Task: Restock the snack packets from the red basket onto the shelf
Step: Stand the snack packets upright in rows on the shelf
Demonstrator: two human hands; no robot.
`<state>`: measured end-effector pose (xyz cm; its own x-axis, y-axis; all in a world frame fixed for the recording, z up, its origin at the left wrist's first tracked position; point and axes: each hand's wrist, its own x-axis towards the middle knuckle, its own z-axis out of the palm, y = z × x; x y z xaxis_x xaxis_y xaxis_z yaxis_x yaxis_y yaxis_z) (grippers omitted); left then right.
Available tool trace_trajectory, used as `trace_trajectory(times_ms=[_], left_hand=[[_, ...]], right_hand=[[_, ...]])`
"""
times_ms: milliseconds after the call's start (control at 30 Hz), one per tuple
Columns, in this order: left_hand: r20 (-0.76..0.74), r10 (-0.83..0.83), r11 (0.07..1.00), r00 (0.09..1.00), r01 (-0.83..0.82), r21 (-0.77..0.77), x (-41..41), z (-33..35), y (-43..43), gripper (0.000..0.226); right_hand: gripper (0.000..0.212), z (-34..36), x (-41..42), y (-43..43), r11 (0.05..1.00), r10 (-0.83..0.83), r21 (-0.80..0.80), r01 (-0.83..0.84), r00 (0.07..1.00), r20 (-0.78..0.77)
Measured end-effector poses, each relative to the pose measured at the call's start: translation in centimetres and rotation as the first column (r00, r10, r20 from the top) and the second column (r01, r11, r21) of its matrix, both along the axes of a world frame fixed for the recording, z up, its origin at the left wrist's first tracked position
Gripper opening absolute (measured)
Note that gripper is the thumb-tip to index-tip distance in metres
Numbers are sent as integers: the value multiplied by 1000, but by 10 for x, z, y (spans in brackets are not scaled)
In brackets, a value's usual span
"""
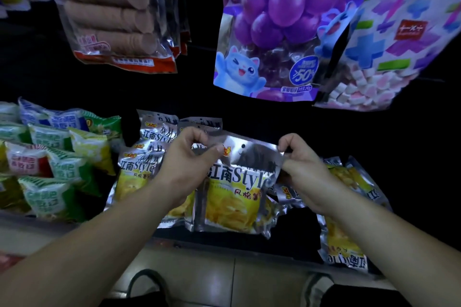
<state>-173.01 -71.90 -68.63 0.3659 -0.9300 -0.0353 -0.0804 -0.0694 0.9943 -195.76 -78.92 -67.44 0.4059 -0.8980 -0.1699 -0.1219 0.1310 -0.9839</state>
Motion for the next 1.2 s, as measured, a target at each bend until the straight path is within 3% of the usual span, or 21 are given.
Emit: trace_trajectory(times_ms=[167,267,467,600,700,833,967,1033,1200], left_hand=[[-33,-24,1000,999,24,-12,-4,-3,-3,31],[-122,18,1000,992,-19,1,-7,-3,-4,31],[-125,68,997,990,-63,44,-3,-3,-5,31],[-93,132,990,987,-126,68,-11,-4,-4,31],[-78,159,986,984,-153,71,-14,-1,-3,30],[-14,81,994,997,-80,76,-15,-2,-1,23],[-138,-118,979,983,138,149,-10,-1,0,51],[-127,-221,957,967,240,165,-7,1,2,44],[-146,-241,962,960,256,97,-9,5,3,29]], right_hand=[[30,7,-1,5,997,71,-26,-73,995,-72],[34,10,0,9,995,99,26,-98,995,-22],[8,16,2,17,996,39,79,-40,999,12],[56,18,7,32,997,57,54,-54,997,-58],[59,17,8,37,999,42,18,-41,997,-60],[48,11,8,34,996,-86,-26,84,991,-100],[61,8,4,24,996,-80,-40,76,991,-111],[68,5,1,18,995,-102,-33,98,988,-112],[75,-1,-3,8,991,-133,-16,132,988,-83]])
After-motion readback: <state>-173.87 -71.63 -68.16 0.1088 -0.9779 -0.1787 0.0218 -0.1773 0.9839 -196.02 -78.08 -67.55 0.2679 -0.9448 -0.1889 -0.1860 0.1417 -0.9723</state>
